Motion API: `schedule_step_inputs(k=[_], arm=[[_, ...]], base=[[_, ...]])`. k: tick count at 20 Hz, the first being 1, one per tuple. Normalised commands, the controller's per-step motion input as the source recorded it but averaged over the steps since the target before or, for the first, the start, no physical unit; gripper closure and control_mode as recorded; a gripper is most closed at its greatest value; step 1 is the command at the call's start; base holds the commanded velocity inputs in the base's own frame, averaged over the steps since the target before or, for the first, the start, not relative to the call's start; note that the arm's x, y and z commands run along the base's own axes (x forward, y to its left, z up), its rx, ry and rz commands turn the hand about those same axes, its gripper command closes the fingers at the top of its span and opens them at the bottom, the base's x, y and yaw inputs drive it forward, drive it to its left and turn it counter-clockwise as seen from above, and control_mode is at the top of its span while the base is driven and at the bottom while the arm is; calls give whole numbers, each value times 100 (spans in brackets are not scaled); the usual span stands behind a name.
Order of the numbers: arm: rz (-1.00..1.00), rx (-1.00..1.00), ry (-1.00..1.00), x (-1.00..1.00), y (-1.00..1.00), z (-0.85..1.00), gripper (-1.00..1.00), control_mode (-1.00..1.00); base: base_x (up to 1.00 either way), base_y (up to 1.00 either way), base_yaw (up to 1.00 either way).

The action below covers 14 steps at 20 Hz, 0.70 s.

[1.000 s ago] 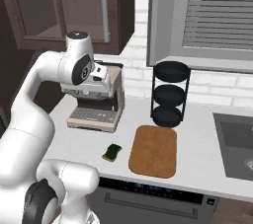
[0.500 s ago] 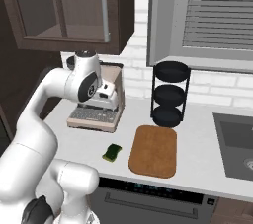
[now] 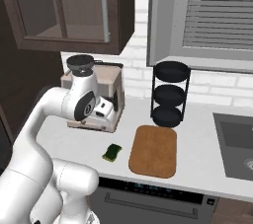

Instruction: Pick up the sponge from the counter and clean the cutting board by briefly scrubbing or pressing down on the cutting board. Once finished, release the sponge.

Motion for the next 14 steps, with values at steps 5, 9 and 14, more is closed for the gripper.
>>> schedule_step_inputs(k=[5, 9, 14], arm=[[0, 0, 9, -10, -12, -44, -100, -100], [0, -6, 2, 0, -30, -30, -100, -100], [0, -3, 0, 0, -40, -44, -100, -100]], base=[[0, 0, 0], [0, 0, 0], [0, 0, 0]])
